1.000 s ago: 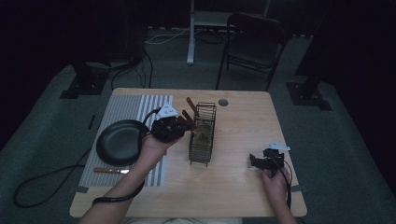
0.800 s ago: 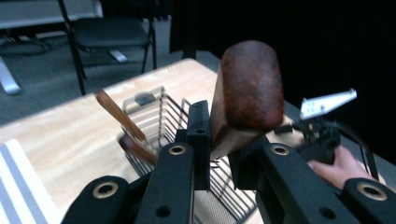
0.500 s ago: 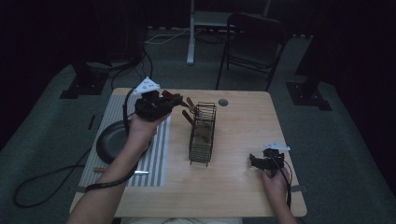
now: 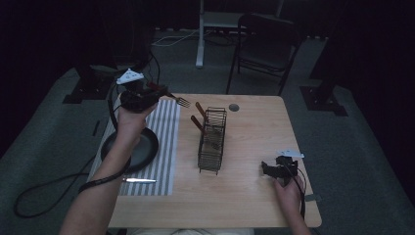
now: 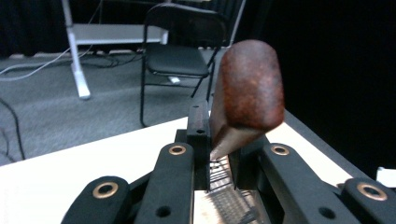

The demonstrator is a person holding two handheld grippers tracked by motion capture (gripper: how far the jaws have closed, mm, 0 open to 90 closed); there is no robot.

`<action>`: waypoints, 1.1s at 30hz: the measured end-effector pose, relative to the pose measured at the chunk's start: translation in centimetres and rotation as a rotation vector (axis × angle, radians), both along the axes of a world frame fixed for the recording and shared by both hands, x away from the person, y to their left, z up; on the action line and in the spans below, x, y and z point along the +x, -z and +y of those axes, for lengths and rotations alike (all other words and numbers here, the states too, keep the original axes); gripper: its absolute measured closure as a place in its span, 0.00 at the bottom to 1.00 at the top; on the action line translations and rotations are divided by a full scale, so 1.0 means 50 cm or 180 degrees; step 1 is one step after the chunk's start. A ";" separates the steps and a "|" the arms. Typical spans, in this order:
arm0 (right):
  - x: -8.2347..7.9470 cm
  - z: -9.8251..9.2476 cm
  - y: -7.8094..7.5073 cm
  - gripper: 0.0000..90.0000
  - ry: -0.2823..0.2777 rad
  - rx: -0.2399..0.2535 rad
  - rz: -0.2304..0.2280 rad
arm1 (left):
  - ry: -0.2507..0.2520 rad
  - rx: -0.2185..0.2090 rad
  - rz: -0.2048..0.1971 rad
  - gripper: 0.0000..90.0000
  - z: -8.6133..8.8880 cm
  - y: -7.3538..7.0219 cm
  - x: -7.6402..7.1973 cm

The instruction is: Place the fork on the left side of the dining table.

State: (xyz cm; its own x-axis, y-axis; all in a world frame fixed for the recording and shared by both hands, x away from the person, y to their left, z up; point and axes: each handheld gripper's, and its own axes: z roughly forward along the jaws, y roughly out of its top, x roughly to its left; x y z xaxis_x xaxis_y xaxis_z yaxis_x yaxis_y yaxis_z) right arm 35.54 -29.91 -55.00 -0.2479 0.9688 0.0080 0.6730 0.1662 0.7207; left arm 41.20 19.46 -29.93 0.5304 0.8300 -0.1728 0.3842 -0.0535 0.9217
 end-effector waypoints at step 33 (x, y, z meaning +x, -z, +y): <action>0.000 0.000 0.000 0.13 0.0007 0.0000 0.0001 | -0.0869 -0.0133 0.0900 0.89 0.207 0.243 0.164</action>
